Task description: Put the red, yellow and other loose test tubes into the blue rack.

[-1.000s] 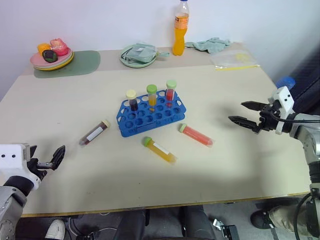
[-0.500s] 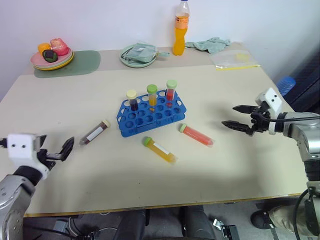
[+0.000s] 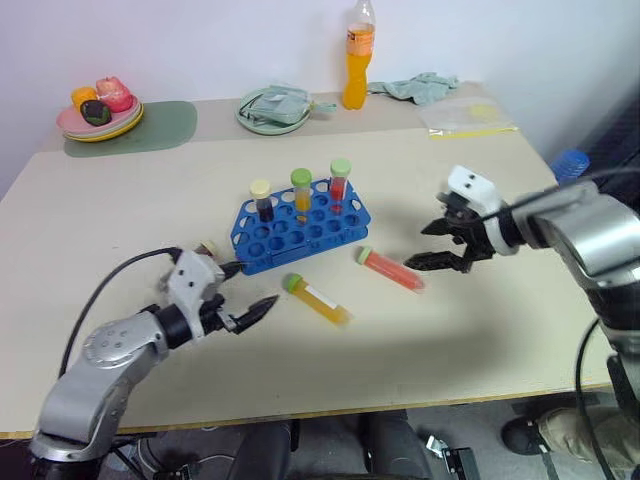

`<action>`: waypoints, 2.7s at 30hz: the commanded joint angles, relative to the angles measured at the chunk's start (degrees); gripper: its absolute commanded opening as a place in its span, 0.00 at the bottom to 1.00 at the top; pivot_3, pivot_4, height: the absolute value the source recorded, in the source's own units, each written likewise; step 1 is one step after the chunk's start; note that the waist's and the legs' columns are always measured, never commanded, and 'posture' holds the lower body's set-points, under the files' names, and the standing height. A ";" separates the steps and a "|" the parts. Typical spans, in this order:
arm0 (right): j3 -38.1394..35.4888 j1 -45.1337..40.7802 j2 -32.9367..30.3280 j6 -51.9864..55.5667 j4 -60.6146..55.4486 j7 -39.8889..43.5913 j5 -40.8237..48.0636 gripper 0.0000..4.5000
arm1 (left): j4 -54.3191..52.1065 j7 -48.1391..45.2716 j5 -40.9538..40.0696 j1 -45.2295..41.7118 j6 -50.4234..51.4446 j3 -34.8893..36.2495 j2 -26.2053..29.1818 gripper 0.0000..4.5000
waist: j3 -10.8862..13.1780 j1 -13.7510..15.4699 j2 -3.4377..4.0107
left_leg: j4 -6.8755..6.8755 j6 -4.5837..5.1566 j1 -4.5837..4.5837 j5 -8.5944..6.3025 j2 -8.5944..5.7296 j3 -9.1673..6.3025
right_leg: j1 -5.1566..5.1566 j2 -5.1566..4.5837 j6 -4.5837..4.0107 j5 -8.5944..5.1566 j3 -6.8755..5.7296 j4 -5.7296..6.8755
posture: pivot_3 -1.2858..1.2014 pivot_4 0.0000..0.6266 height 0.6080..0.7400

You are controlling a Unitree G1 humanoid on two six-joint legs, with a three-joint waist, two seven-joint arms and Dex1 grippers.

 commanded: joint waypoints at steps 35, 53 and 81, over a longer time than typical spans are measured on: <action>-13.62 8.86 7.15 -32.84 -0.93 -1.60 6.14 0.19 | 0.37 -0.24 0.28 5.59 -11.81 -1.81 -7.19 1.00 | -0.03 0.09 -0.04 | 0.05 0.06 -0.23 -0.02 -0.05 -0.05 | -0.12 0.02 0.06 0.02 -0.13 -0.05 | 0.52 0.24 1.00; -20.13 25.15 48.27 -70.15 7.63 -43.50 -8.91 0.19 | 5.94 8.06 -0.04 -5.84 -7.09 1.51 -12.42 1.00 | -0.07 -0.27 -0.01 | 0.02 -0.15 0.07 0.11 -0.07 -0.11 | -0.08 0.12 0.03 0.02 0.04 0.29 | 0.52 0.24 1.00; -21.11 22.71 49.35 -77.52 21.82 -44.14 -8.37 0.39 | 1.65 7.63 -1.37 -4.35 -3.24 0.70 -11.57 1.00 | -0.06 -0.45 0.01 | 0.01 -0.15 0.11 0.11 -0.07 -0.10 | -0.04 0.17 0.01 0.02 0.04 0.29 | 0.52 0.24 1.00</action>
